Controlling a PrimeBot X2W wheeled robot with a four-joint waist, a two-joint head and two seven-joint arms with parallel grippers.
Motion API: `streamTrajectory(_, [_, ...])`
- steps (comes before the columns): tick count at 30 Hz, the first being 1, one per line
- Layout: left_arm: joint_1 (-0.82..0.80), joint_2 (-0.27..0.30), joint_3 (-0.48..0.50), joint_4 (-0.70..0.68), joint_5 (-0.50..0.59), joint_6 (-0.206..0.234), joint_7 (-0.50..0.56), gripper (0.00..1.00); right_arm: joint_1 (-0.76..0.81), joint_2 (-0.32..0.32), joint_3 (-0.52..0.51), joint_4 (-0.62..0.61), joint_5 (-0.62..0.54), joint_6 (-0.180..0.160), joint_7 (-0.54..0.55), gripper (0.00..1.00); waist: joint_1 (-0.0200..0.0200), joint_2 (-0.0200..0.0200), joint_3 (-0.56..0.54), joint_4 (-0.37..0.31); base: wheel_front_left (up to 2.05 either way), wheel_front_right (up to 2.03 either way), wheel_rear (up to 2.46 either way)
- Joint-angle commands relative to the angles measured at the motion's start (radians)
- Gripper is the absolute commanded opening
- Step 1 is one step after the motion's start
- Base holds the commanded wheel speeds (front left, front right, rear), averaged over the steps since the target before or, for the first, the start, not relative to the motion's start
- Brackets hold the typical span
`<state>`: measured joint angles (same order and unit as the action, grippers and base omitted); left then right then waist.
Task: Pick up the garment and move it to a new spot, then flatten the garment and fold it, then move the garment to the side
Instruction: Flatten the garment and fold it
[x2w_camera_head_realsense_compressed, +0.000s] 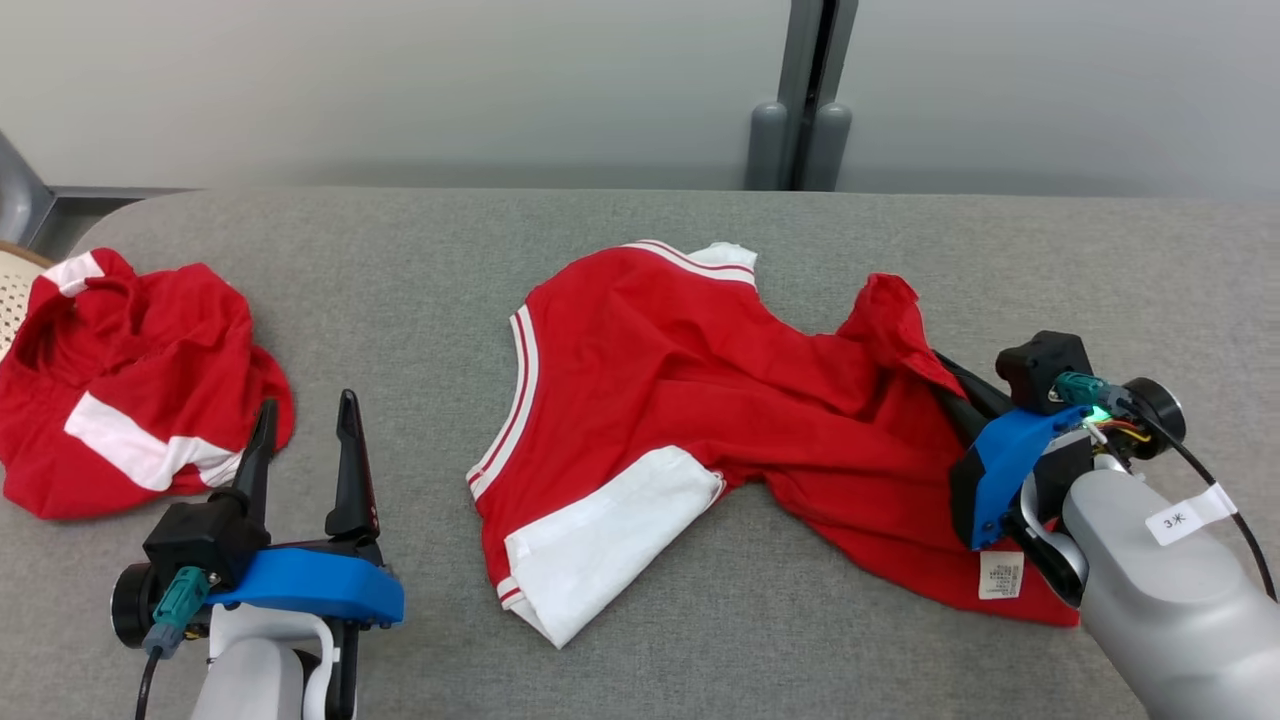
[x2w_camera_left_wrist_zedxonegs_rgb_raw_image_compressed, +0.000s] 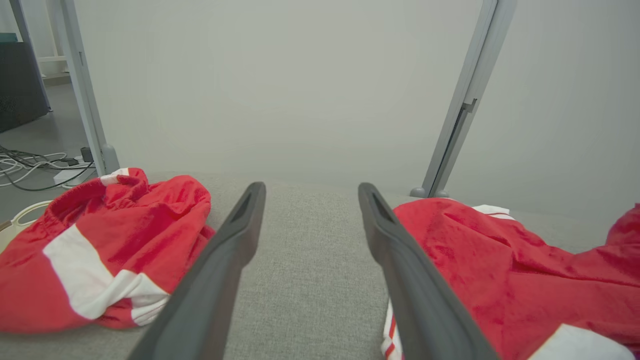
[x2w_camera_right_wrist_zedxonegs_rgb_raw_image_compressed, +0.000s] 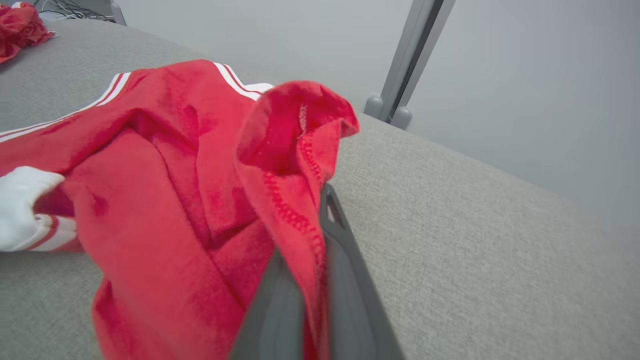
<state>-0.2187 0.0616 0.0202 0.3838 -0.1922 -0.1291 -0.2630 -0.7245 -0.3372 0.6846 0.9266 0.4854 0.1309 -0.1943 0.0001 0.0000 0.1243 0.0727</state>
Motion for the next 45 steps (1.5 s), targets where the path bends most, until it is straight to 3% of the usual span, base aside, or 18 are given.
streamTrajectory(1, [0.011,0.004,0.003,-0.006,0.008,-0.002,-0.003,1.00,0.018,0.001,-0.006,-0.016,0.009,0.000,-0.021,0.00,-0.0001,0.0000,-0.016,-0.020,0.00,0.00,0.00])
streamTrajectory(7, [0.030,0.005,0.013,-0.020,0.010,-0.002,-0.003,1.00,0.076,-0.002,-0.064,-0.143,0.006,0.000,-0.065,0.00,-0.0001,0.0000,-0.022,-0.053,0.00,0.00,0.00])
streamTrajectory(15, [0.046,0.008,0.027,-0.029,0.016,-0.002,-0.003,1.00,0.245,0.020,-0.226,-0.425,-0.076,0.000,-0.068,0.00,-0.0001,0.0000,-0.025,-0.089,0.00,0.00,0.00])
streamTrajectory(26, [0.052,0.006,0.033,-0.030,0.018,-0.002,-0.003,1.00,0.496,0.104,-0.435,-0.866,-0.205,0.000,0.093,0.00,-0.0001,0.0000,-0.039,-0.120,0.00,0.00,0.00])
streamTrajectory(34, [0.040,0.005,0.019,-0.027,0.015,-0.002,-0.003,1.00,0.565,0.120,-0.501,-0.965,-0.234,0.000,0.141,0.00,-0.0001,0.0000,-0.036,-0.120,0.00,0.00,0.00])
streamTrajectory(45, [0.038,0.012,0.014,-0.030,0.007,-0.002,-0.003,1.00,0.537,0.114,-0.539,-0.934,-0.249,0.000,0.125,0.00,-0.0001,0.0000,-0.024,-0.102,0.00,0.00,0.00])
